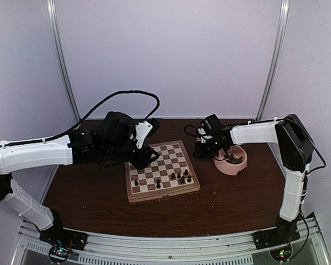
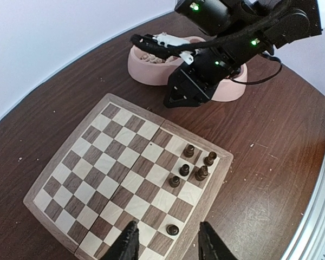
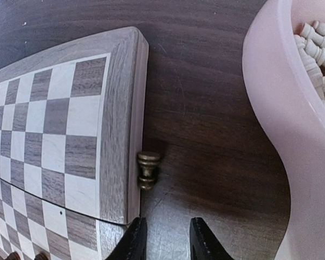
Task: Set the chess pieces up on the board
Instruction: Place the pawn on the chessboard.
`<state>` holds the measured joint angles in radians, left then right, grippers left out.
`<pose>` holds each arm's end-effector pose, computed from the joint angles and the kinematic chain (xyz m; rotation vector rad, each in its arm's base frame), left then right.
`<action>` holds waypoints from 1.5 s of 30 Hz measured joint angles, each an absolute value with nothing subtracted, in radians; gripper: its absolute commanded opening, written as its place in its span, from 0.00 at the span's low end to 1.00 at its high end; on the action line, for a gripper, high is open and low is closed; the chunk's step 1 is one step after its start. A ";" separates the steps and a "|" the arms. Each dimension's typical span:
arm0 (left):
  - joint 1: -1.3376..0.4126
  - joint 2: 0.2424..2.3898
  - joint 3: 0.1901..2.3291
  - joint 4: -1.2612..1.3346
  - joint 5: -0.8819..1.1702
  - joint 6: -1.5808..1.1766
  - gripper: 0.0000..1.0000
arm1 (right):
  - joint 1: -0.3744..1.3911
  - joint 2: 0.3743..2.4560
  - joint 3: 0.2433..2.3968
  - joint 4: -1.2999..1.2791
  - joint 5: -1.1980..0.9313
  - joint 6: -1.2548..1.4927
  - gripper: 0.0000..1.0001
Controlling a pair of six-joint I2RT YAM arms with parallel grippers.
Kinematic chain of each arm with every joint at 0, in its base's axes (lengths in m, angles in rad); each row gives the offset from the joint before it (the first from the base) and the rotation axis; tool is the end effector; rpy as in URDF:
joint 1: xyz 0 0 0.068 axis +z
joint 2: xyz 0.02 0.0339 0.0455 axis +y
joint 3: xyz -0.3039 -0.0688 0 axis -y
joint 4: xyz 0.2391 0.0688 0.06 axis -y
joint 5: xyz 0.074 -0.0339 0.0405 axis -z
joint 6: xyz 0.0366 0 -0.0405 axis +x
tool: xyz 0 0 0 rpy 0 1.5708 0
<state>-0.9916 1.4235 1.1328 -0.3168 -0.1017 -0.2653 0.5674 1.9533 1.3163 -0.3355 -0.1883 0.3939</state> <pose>0.1741 -0.2593 0.3400 0.7394 2.1135 -0.5957 0.3532 0.2333 0.2106 -0.3045 2.6166 0.5959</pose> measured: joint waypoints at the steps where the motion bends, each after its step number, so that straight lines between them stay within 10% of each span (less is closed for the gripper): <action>1: -0.991 1.419 1.131 -0.318 -0.102 -0.265 0.38 | 0.568 1.964 1.328 -0.335 -0.183 0.393 0.29; 45: -0.967 1.398 1.127 -0.375 -0.139 -0.260 0.38 | 0.605 2.153 1.522 -0.401 -0.094 0.323 0.14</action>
